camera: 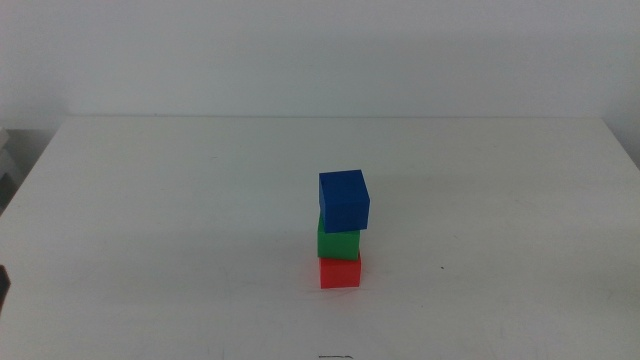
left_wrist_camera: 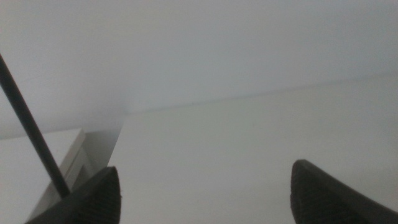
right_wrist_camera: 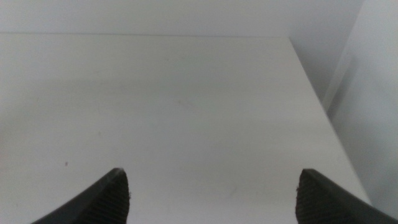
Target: Stack red cubes first, then green, then blue cubes in a specific spot.
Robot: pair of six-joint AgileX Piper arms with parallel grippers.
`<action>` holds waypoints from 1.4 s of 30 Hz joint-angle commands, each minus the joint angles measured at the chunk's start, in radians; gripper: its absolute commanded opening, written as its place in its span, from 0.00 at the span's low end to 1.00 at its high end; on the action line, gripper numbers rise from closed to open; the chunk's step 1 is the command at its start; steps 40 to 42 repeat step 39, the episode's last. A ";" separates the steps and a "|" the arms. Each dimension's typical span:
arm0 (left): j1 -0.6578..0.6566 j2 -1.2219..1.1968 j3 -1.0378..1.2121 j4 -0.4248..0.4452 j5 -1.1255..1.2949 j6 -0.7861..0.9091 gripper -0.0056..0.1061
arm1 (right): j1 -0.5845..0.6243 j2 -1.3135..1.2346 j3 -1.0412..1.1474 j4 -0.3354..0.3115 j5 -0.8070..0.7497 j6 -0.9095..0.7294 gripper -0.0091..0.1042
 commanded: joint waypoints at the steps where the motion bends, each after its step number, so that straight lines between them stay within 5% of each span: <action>1: -0.002 -0.012 0.022 -0.048 -0.159 -0.011 0.89 | -0.010 -0.103 0.051 0.006 -0.083 -0.011 0.85; 12: -0.002 -0.032 0.221 -0.058 -0.270 -0.011 0.89 | -0.010 -0.353 0.299 0.045 -0.112 -0.011 0.85; 42: -0.001 -0.146 0.312 -0.058 -0.341 -0.011 0.89 | -0.010 -0.355 0.301 0.053 -0.136 -0.012 0.85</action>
